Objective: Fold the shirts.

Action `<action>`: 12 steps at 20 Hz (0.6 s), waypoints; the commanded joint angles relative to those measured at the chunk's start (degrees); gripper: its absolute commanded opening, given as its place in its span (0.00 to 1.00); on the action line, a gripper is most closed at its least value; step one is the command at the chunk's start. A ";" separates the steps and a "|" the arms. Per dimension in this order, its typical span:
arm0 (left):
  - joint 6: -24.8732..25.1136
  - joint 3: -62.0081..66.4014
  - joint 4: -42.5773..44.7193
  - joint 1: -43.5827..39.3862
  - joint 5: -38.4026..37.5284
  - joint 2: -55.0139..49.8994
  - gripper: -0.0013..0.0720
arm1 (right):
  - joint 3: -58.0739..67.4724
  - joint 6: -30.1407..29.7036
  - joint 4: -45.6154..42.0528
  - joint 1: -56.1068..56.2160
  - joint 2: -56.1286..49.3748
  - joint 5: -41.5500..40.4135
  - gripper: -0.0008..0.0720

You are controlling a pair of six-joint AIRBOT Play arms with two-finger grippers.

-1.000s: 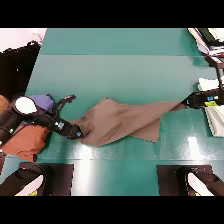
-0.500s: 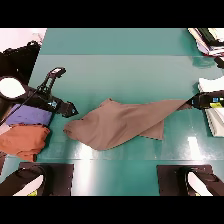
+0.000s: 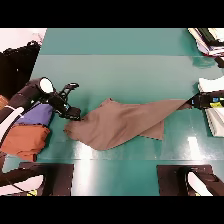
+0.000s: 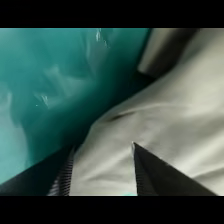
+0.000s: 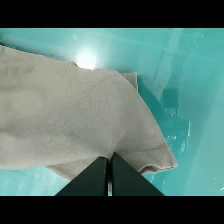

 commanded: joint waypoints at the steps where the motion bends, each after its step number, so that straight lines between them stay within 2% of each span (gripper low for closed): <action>1: 0.20 0.04 0.02 0.02 -0.50 -3.28 0.63 | -0.04 0.00 0.02 0.02 0.07 -0.04 0.03; 2: 0.20 0.04 0.00 0.02 -0.96 -3.26 0.63 | -0.02 0.00 0.02 0.02 0.07 -0.04 0.03; 3: 0.20 0.04 -0.02 0.02 -1.97 -3.26 0.57 | -0.02 0.00 0.02 0.02 0.07 -0.07 0.03; 6: 0.22 0.07 0.00 0.02 -5.60 -3.23 0.07 | -0.02 0.00 0.02 0.02 0.07 -0.68 0.03; 9: 0.22 1.22 0.11 0.02 -6.91 -1.60 0.06 | 0.26 0.00 0.00 0.02 0.07 -2.40 0.03; 12: 0.11 7.26 0.81 0.02 -6.95 4.70 0.06 | 5.25 -0.04 -0.02 0.02 0.04 -2.86 0.03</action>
